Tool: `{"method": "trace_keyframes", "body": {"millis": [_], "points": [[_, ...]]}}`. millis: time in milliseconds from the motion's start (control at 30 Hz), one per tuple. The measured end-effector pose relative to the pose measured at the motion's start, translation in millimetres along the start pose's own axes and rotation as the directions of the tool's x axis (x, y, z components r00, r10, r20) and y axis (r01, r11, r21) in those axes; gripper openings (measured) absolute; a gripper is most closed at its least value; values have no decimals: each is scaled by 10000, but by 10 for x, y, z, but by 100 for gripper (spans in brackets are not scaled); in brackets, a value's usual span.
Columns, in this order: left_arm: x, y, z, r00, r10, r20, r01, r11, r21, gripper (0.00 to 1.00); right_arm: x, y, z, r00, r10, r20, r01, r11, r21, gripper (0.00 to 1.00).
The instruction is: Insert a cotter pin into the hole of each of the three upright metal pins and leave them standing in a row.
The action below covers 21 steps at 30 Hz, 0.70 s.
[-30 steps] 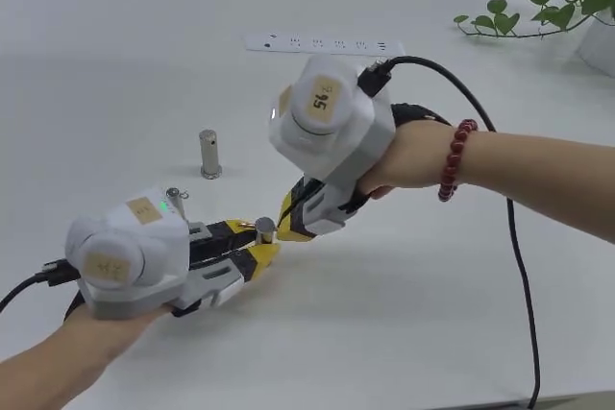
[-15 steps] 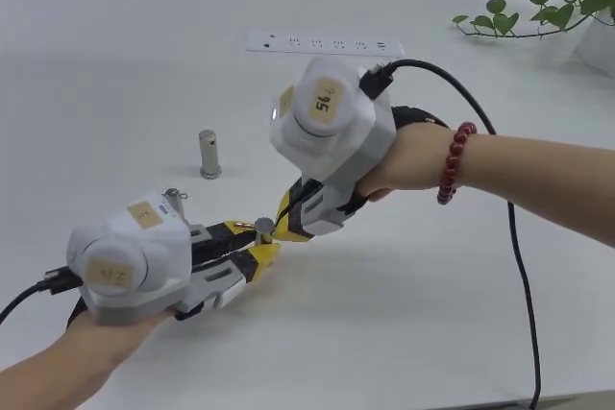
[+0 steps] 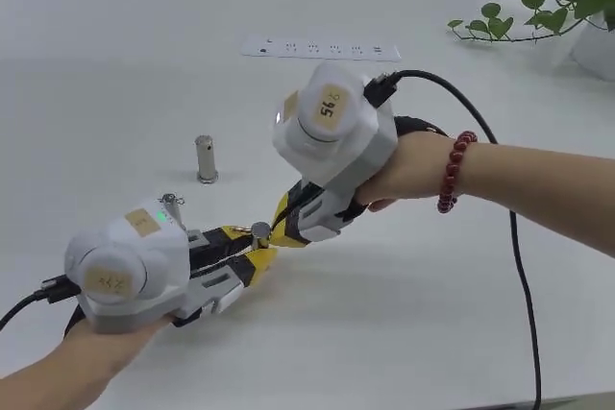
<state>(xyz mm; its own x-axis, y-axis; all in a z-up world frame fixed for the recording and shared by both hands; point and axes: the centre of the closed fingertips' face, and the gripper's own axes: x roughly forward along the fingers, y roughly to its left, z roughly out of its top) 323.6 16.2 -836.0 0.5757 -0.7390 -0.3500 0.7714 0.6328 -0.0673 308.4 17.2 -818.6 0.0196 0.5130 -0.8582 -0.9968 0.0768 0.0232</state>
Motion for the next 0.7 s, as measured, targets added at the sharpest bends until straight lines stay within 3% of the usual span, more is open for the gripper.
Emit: {"method": "trace_keyframes", "body": {"millis": [200,300,533,700], "points": [[-3,-2,-18,10000,24,-74,-23,10000,37,12,-10,13,22,9999,26,145,-28,9999,121,12],[-7,2,-83,9993,101,-353,-97,9999,114,13,-20,20,35,9996,39,267,-46,9996,263,14],[-55,39,-22,10000,32,-72,-34,9997,-241,21,-38,6,47,9982,-26,597,-9,9983,583,17],[-75,21,-2,10000,-92,2,92,9998,-154,26,-50,-19,74,9962,-86,865,19,9970,779,19]]}}
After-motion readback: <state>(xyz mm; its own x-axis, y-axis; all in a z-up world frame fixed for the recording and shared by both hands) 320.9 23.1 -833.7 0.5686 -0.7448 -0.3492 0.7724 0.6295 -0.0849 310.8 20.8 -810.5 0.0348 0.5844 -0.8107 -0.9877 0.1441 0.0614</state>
